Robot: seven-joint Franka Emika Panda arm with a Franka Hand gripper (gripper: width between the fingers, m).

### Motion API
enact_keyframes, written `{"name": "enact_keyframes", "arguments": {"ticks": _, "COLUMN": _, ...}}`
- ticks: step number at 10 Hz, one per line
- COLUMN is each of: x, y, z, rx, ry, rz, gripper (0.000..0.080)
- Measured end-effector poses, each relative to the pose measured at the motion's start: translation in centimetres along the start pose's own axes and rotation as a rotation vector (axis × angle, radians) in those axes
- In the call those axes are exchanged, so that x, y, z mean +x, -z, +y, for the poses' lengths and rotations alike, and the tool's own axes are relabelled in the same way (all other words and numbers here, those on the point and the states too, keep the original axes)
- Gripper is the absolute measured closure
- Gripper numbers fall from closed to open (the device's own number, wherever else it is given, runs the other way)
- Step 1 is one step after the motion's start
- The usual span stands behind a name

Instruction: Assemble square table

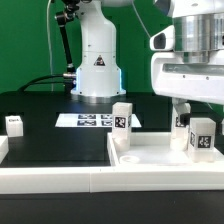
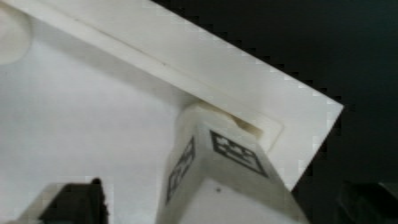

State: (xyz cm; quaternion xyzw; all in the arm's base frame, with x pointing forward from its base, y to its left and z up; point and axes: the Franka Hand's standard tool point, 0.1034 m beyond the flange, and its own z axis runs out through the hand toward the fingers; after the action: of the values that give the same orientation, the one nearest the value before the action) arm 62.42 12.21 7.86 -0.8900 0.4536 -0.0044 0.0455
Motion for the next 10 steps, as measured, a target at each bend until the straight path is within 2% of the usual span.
{"name": "enact_keyframes", "arguments": {"ticks": 1, "x": -0.07, "y": 0.09, "z": -0.17, "rx": -0.007, "ry": 0.093, "rz": 0.011, "gripper": 0.015}}
{"name": "enact_keyframes", "arguments": {"ticks": 6, "x": 0.02, "y": 0.15, "z": -0.38, "rx": -0.004, "ry": 0.481, "rz": 0.022, "gripper": 0.015}}
{"name": "enact_keyframes", "arguments": {"ticks": 10, "x": 0.18, "y": 0.19, "z": -0.3, "rx": -0.021, "ry": 0.704, "rz": 0.033, "gripper": 0.015}}
